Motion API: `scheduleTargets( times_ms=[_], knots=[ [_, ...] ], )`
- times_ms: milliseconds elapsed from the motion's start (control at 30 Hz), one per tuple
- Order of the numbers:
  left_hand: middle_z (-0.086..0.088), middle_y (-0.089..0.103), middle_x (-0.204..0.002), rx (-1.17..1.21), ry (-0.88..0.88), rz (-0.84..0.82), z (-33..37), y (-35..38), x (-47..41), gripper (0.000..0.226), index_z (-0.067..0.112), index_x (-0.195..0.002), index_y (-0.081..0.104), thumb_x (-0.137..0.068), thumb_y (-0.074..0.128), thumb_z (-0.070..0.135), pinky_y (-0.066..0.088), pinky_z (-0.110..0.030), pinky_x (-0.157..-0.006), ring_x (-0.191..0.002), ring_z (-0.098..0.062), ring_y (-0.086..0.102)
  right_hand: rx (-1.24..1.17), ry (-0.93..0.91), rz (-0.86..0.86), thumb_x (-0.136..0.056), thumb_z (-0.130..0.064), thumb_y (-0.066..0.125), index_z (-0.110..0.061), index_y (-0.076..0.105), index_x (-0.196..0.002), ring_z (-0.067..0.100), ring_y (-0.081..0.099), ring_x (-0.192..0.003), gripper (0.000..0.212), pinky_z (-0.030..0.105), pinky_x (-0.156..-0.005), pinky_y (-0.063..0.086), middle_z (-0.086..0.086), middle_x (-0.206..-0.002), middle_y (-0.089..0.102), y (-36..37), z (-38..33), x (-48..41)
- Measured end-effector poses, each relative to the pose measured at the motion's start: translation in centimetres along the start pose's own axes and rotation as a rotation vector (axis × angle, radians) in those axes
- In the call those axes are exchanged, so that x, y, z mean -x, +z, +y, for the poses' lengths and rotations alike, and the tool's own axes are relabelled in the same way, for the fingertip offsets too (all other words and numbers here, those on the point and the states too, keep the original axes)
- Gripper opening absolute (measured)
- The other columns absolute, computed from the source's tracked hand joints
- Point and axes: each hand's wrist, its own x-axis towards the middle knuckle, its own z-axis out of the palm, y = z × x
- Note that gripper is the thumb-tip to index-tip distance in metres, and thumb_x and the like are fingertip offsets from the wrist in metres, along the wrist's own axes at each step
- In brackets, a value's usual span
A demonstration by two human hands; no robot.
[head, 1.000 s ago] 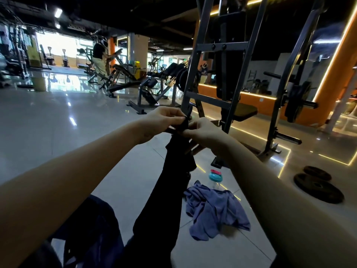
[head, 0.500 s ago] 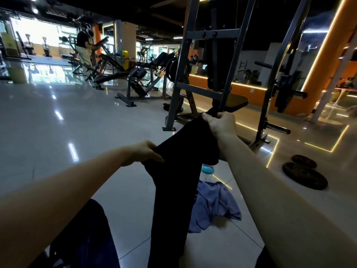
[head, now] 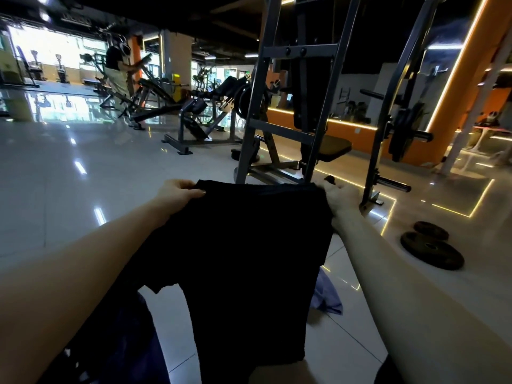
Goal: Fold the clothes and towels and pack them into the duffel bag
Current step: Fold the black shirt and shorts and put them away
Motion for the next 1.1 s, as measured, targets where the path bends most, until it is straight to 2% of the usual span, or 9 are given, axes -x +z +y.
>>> scheduleTargets(
  times_ms=[100, 167, 300, 400, 600, 733, 833, 1000, 1100],
  knots=[
    [-0.009, 0.075, -0.098, -0.018, 0.087, 0.156, -0.2, -0.3, 0.0, 0.016, 0.013, -0.105, 0.073, -0.100, 0.063, 0.024, 0.054, -0.036, -0.085, -0.088, -0.024, 0.070, 0.018, 0.088, -0.120, -0.081, -0.008, 0.080, -0.017, 0.060, -0.071, 0.023, 0.066, -0.077, 0.025, 0.039, -0.082, 0.055, 0.007, -0.079, 0.064, -0.8, -0.3, -0.2],
    [-0.013, 0.073, -0.098, -0.145, 0.149, 0.252, -0.2, -0.8, 0.2, 0.024, 0.010, -0.103, 0.072, -0.102, 0.056, 0.028, 0.051, -0.040, -0.083, -0.094, -0.030, 0.069, 0.085, 0.087, -0.182, -0.079, -0.004, 0.080, -0.019, 0.056, -0.069, 0.024, 0.064, -0.079, 0.030, 0.041, -0.084, 0.053, 0.008, -0.082, 0.061, -1.3, -0.8, -0.4],
    [-0.010, 0.066, -0.094, -0.305, 0.288, 0.303, 0.8, -1.7, 1.1, 0.026, 0.011, -0.101, 0.063, -0.105, 0.047, 0.031, 0.042, -0.038, -0.075, -0.095, -0.032, 0.063, 0.319, 0.067, -0.318, -0.083, -0.011, 0.079, -0.017, 0.062, -0.104, 0.027, 0.063, -0.110, 0.027, 0.042, -0.099, 0.052, 0.012, -0.117, 0.064, -2.3, -1.9, -0.5],
    [-0.002, 0.064, -0.091, -0.398, 0.424, 0.291, 1.8, -2.0, 2.7, 0.024, 0.017, -0.101, 0.061, -0.098, 0.063, 0.041, 0.043, -0.036, -0.074, -0.086, -0.023, 0.061, 0.485, 0.112, -0.411, -0.084, -0.007, 0.077, -0.006, 0.067, -0.118, 0.029, 0.064, -0.114, 0.035, 0.046, -0.107, 0.048, 0.014, -0.120, 0.066, -3.0, -2.4, 0.7],
    [-0.009, 0.069, -0.090, -0.580, 0.619, 0.351, 2.4, -3.0, 5.0, 0.015, 0.014, -0.101, 0.062, -0.097, 0.065, 0.028, 0.051, -0.042, -0.073, -0.084, -0.033, 0.065, 0.445, 0.081, -0.434, -0.091, 0.000, 0.065, -0.011, 0.066, -0.107, 0.029, 0.061, -0.114, 0.019, 0.044, -0.107, 0.047, 0.018, -0.126, 0.061, -4.3, -3.0, 1.7],
    [-0.014, 0.068, -0.087, -0.593, 0.737, 0.566, 3.5, -4.1, 7.2, 0.022, 0.010, -0.093, 0.065, -0.103, 0.057, 0.028, 0.037, -0.036, -0.064, -0.080, -0.038, 0.064, 0.051, 0.030, -0.536, -0.094, 0.010, 0.051, -0.009, 0.060, -0.098, 0.018, 0.068, -0.071, 0.021, 0.027, -0.061, 0.058, 0.016, -0.099, 0.061, -5.5, -4.9, 3.9],
    [-0.014, 0.068, -0.093, -0.465, 0.737, 0.660, 5.1, -4.5, 9.7, 0.025, 0.010, -0.100, 0.068, -0.105, 0.051, 0.027, 0.037, -0.036, -0.066, -0.084, -0.038, 0.064, -0.032, 0.001, -0.679, -0.093, 0.011, 0.049, -0.008, 0.064, -0.118, 0.020, 0.072, -0.082, 0.034, 0.026, -0.062, 0.061, 0.015, -0.111, 0.068, -6.3, -7.4, 6.1],
    [-0.010, 0.065, -0.090, -0.288, 0.594, 0.462, 7.5, -4.9, 12.8, 0.017, 0.011, -0.101, 0.063, -0.103, 0.046, 0.011, 0.040, -0.036, -0.069, -0.084, -0.026, 0.058, 0.245, -0.099, -0.718, -0.084, 0.002, 0.065, -0.004, 0.068, -0.117, 0.025, 0.070, -0.097, 0.033, 0.034, -0.088, 0.058, 0.020, -0.120, 0.068, -6.7, -11.6, 9.8],
    [-0.010, 0.067, -0.094, -0.170, 0.474, 0.256, 9.0, -6.4, 14.6, 0.022, 0.009, -0.106, 0.067, -0.100, 0.047, 0.002, 0.046, -0.033, -0.072, -0.085, -0.022, 0.062, 0.169, -0.109, -0.830, -0.088, -0.004, 0.065, -0.004, 0.070, -0.115, 0.024, 0.070, -0.098, 0.027, 0.032, -0.086, 0.058, 0.015, -0.114, 0.070, -7.9, -12.5, 12.1]
  ],
)
